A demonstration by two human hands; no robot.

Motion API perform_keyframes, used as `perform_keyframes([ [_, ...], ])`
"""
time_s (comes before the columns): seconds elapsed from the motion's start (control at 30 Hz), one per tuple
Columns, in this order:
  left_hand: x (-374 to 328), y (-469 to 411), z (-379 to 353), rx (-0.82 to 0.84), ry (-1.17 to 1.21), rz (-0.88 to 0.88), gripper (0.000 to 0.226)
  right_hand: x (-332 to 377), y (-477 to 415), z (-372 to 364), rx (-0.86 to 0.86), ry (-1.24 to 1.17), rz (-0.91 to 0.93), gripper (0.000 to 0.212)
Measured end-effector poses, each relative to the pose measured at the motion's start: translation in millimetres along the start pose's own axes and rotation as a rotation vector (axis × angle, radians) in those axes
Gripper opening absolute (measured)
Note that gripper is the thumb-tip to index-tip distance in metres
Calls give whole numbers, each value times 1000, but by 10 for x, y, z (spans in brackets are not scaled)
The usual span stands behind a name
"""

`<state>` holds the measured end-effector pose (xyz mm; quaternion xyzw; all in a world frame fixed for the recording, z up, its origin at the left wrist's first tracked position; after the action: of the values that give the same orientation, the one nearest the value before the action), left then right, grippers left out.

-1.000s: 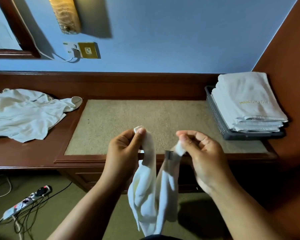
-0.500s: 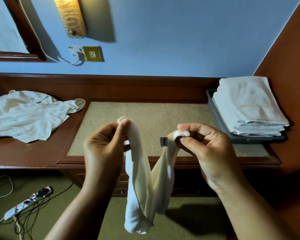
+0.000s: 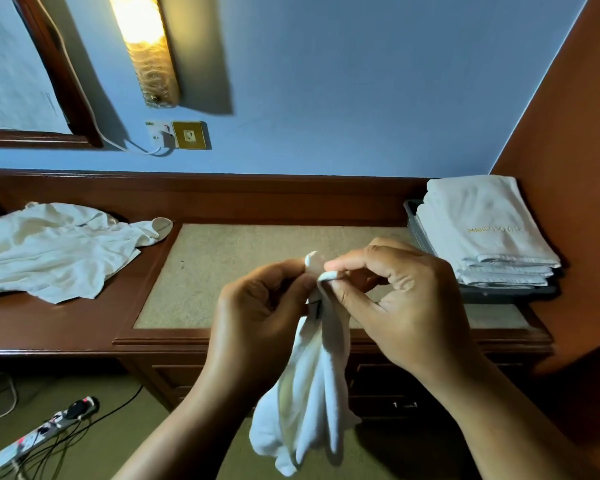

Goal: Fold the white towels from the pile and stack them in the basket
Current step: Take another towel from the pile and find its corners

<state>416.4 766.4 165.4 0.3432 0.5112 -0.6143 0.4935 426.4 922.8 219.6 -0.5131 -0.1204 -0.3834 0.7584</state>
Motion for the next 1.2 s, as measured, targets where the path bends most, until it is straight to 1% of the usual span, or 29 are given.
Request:
perform_keyframes([
  [0.1,-28,59,6,18,-31,-23,28,3,20,0,19,25,1,9],
  [0.2,-25,84,40,22,26,5,33,-3,33,-24,58,20,-30,11],
  [0.3,-74,102,86,13,6,-75,34,10,35,7,43,5,-51,13],
  [0.4,-167,144,102,8,-113,-231,26,12,44,47,34,-78,-96,13],
  [0.47,-261,180,107,35,-178,-354,23,-13,38,77,42,-185,-160,14],
  [0.53,-403,219,131,52,-261,-535,26,-13,4,99,93,-305,-210,13],
  [0.63,-609,265,158,51,-407,-802,26,59,-107,145,188,-377,-220,13],
  [0.7,-722,269,154,38,-510,-912,26,83,-193,180,205,-469,-232,14],
  [0.8,-816,231,152,43,-611,-1015,26,28,-273,159,223,-573,-275,22],
  [0.87,-824,169,156,53,-694,-1050,23,-65,-272,105,215,-627,-335,28],
  [0.93,-820,93,165,52,-800,-1051,19,-184,-228,59,145,-665,-396,28],
  [1.03,-828,-76,220,-7,-924,-972,14,-351,-59,61,-120,-645,-463,13],
  [1.07,-837,-133,226,-5,-944,-952,13,-353,24,60,-190,-635,-461,14],
  [1.13,-864,-218,197,63,-954,-959,12,-242,182,-4,-221,-620,-410,20],
  [1.2,-909,-262,131,141,-974,-973,14,-91,319,-118,-170,-532,-362,28],
])
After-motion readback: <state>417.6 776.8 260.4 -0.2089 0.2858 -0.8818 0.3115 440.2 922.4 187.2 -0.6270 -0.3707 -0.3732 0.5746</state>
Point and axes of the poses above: each hand's wrist, its own y-axis away from the middle knuckle, its own z-axis out of the back of the hand, x = y × z, the point moved 7 cm from there along -y, towards the middle knuckle, and after that the axes turned 11 degrees about -y, right-handed, at the moved point
